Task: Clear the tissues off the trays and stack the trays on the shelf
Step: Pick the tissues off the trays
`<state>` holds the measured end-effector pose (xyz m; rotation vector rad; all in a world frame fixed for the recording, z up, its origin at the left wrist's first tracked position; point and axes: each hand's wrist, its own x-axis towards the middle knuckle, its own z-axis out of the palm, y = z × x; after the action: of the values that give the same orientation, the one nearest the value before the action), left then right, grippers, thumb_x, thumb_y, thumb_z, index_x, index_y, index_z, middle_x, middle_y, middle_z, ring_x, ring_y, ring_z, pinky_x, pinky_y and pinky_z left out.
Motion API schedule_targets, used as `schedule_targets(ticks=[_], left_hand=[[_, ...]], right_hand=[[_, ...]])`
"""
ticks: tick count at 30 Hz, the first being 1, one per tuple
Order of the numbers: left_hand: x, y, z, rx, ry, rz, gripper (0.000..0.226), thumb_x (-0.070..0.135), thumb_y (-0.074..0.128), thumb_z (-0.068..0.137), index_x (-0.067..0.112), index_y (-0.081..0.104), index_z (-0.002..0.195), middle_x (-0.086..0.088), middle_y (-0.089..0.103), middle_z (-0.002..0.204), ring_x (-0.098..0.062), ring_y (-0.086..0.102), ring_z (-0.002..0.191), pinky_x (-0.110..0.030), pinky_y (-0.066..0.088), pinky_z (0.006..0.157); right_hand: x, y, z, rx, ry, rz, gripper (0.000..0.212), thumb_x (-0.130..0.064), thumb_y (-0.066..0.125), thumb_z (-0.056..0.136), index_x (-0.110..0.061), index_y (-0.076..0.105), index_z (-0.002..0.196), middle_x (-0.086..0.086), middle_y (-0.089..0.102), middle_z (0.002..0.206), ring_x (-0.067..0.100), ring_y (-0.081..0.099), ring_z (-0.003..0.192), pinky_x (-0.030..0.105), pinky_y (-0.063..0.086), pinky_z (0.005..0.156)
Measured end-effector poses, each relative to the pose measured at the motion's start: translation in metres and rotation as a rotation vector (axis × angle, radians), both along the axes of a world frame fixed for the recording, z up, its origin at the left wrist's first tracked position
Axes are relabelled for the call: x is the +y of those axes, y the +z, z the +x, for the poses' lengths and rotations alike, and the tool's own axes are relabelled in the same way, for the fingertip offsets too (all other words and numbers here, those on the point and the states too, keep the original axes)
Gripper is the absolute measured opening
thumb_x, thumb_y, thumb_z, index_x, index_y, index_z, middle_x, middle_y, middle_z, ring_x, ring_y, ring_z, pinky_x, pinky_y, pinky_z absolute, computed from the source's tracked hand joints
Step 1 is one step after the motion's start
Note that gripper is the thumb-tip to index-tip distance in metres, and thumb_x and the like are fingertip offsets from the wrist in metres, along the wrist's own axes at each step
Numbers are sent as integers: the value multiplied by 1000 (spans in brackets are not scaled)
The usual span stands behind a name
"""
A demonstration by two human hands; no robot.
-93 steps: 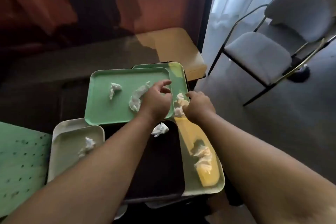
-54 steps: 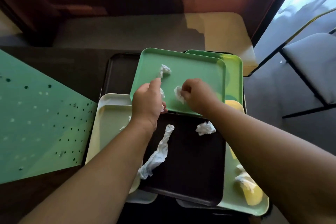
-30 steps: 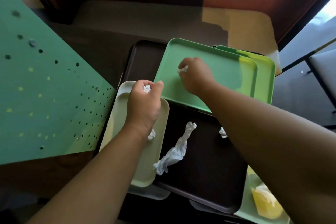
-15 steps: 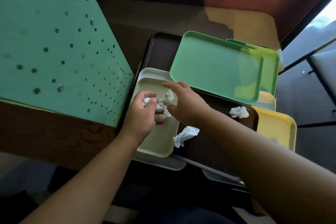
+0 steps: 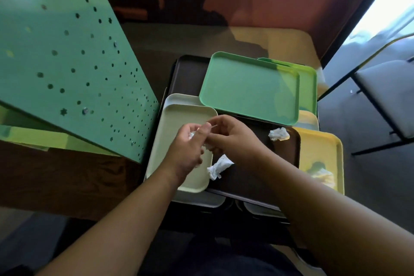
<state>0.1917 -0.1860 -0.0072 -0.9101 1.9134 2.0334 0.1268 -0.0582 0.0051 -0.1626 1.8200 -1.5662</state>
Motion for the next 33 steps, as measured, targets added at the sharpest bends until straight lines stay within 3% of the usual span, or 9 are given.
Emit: schedule_targets(ticks=[3,6,10,13,15,18,24,29,33], left_hand=[[22,5,-14,10,-42,120,17,27,57,100,13,62,109,-12,66,88,-23,61,69,-28,48,53],[26,6,-29,19,-6,45,13,5,52,97,12,63,99,-13,63,82,-26,57,64,-34,51,57],[23,4,-42,49,-48,-76,18,3,53,91,17,64,93,-12,63,78,-24,55,51,-38,50,61],[25,3,-43,52,-41,-109,15,4,56,91,17,63,91,-10,62,77,-19,51,48,-33,50,56],[28,4,-42,56,-42,-120,12,4,58,92,15,63,92,-8,61,74,-15,50,47,-28,48,49],[32,0,-42,50,-37,-104,11,3,59,92,14,62,93,-6,60,70,-12,47,43,-24,43,44],[42,-9,-51,24,-25,-115,11,4,58,91,14,63,94,-6,61,72,-17,47,49,-26,43,49],[44,-16,-56,12,-57,-167,9,10,61,89,19,64,90,-8,63,76,-18,50,50,-27,43,49],[47,-19,-63,27,-67,-186,11,22,66,82,22,68,94,-4,67,80,-14,56,57,-23,45,50]], right_hand=[[25,2,8,-109,-147,-115,36,16,54,92,-12,60,112,14,71,97,26,68,68,38,59,64],[48,-15,3,229,-252,314,32,-9,61,95,-22,58,124,1,69,105,17,68,75,37,61,72],[55,-44,3,438,175,794,60,-45,68,89,-27,50,143,2,51,127,23,64,101,38,55,84],[48,-60,4,522,437,952,47,-34,67,90,-16,58,132,9,57,125,31,62,103,39,54,81],[49,-63,0,512,437,963,29,-19,63,92,-12,65,120,10,61,121,31,64,98,38,56,79],[62,-59,-4,512,337,935,23,-23,60,95,-16,63,116,7,58,115,26,62,89,37,54,75],[65,-63,5,519,414,873,71,-54,67,85,-35,37,147,4,54,125,29,59,111,40,53,82],[54,-78,9,603,370,862,25,-32,59,96,-23,58,119,5,57,114,31,62,101,35,43,69],[68,-57,-9,360,-78,572,11,-30,60,96,-22,63,101,-1,66,91,21,63,82,35,48,70]])
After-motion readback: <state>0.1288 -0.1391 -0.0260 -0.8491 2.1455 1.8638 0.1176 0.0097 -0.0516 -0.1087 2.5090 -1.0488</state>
